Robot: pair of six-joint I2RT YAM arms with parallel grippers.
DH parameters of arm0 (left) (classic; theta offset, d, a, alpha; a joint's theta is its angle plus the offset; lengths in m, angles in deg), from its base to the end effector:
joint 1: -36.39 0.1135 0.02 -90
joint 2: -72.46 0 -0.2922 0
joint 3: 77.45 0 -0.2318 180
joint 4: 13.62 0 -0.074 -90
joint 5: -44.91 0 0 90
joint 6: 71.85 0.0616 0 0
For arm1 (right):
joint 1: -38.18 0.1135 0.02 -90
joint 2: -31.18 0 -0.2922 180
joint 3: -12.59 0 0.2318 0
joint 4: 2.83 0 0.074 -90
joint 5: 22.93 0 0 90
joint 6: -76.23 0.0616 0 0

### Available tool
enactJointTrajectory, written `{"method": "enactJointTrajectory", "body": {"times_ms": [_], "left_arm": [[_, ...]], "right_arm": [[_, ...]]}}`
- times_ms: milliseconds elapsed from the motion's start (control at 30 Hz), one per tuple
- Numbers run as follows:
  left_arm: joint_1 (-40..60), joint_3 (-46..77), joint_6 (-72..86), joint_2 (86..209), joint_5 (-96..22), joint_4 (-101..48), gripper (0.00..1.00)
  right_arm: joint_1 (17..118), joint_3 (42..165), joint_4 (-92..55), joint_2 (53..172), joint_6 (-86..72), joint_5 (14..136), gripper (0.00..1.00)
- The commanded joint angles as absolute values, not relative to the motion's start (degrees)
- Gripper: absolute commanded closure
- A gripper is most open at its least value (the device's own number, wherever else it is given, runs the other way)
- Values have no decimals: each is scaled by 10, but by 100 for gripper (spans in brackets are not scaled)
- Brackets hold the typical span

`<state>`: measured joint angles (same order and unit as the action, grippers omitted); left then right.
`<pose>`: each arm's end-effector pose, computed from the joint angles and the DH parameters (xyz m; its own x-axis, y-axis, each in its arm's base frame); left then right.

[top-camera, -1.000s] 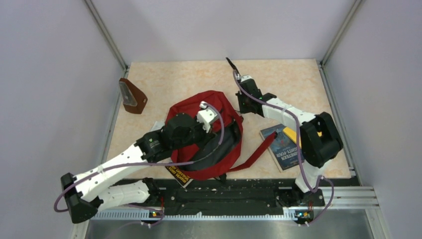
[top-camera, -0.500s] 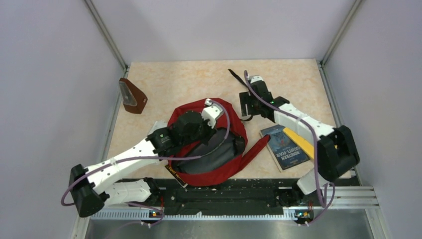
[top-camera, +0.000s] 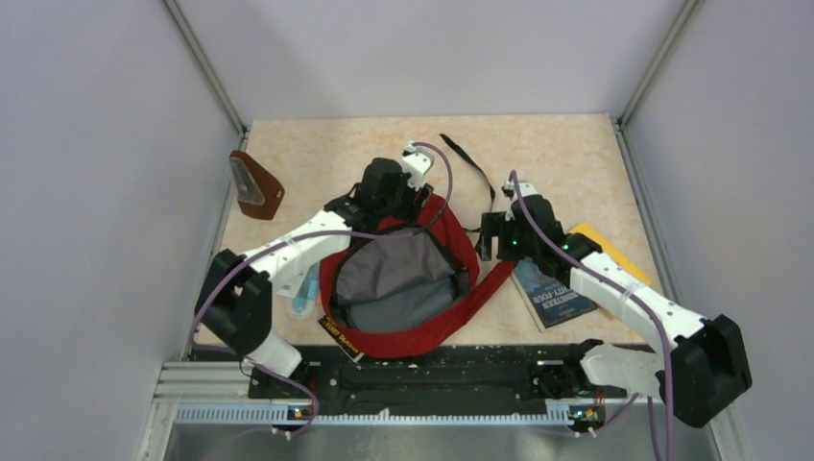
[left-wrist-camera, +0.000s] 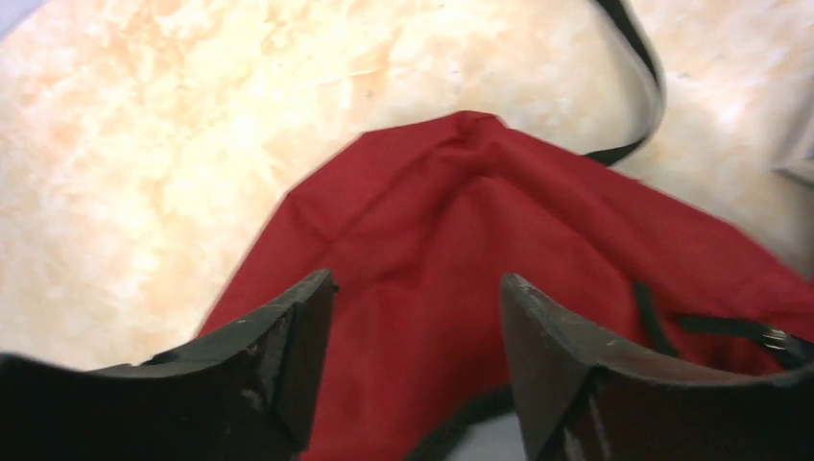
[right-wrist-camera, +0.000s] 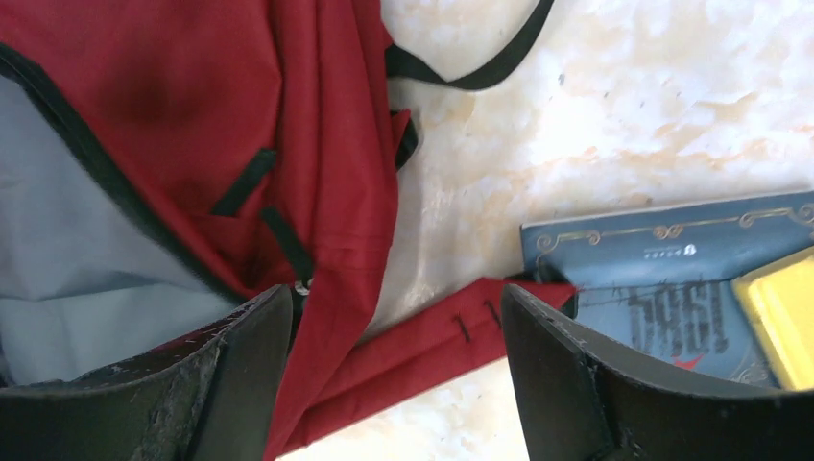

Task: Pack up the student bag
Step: Unzip the student bag at the center of the board, then adjust the student bag at the center of the board.

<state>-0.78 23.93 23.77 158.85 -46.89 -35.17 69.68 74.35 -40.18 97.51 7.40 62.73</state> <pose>0.2796 -0.2096 0.3074 -0.3313 0.3741 -0.8662 0.6175 0.7801 0.1007 0.2024 0.1186 0.2722 -0.7020 -0.0079 -0.7121 -0.2354 0.9463 0.2216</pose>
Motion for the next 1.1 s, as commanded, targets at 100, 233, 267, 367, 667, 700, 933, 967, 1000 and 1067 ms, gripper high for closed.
{"method": "enactJointTrajectory", "body": {"times_ms": [100,233,267,367,667,700,933,967,1000,1067], "left_arm": [[7,168,240,1601,-497,-390,18],[8,217,217,1523,-461,-395,12],[7,237,219,1501,-425,-386,11],[5,290,194,1447,-396,-387,5],[24,382,62,1348,-522,-477,2],[33,388,55,1338,-496,-481,2],[78,422,7,1301,-466,-527,2],[83,426,6,1300,-467,-530,2],[88,430,5,1300,-461,-532,2],[98,438,0,1308,-454,-533,2]], "right_arm": [[708,701,-369,917,119,663,22],[723,693,-369,909,130,663,22],[729,692,-369,908,134,661,22],[753,692,-368,902,150,660,21],[832,680,-367,908,217,622,21],[838,677,-366,912,225,620,22],[887,672,-378,939,259,596,25],[894,671,-378,941,261,594,25],[897,670,-377,945,264,594,25],[903,669,-376,951,266,591,25]]}}
